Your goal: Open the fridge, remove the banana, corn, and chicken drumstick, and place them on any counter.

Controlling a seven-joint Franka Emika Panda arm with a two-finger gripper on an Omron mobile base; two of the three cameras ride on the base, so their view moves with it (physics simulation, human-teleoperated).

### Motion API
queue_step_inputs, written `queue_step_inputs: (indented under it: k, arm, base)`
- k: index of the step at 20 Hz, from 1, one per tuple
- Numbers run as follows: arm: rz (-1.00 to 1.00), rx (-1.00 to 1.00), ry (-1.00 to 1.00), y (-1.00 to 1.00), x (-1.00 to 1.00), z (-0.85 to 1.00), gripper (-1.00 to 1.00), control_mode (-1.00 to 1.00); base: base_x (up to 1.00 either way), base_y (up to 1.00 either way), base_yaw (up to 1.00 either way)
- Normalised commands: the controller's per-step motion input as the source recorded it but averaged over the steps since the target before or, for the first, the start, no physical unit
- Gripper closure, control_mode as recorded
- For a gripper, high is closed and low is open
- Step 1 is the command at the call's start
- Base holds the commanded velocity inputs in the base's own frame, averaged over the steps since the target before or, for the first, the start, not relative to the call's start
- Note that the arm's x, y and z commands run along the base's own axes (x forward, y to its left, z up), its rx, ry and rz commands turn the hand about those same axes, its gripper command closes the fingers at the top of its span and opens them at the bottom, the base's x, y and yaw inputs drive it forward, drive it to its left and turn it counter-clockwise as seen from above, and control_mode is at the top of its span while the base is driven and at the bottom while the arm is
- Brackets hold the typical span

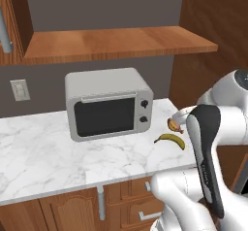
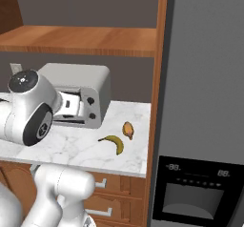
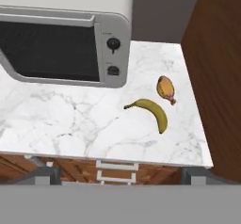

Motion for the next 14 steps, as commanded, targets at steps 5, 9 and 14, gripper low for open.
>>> queue_step_inputs:
  k: [5,9,14]
  arm:
    - [0.00,0.08,-0.13,0.06,-0.60,0.35,-1.00,-1.00]
    - [-0.01,0.07,-0.04,0.01,-0.36,0.74,-1.00,-1.00]
    - [0.00,0.00,0.02,0.00,-0.15,0.36,-1.00,-1.00]
  base:
    - [0.00,0.00,0.00]
    - [0.00,0.00,0.00]
    - [0.00,0.00,0.00]
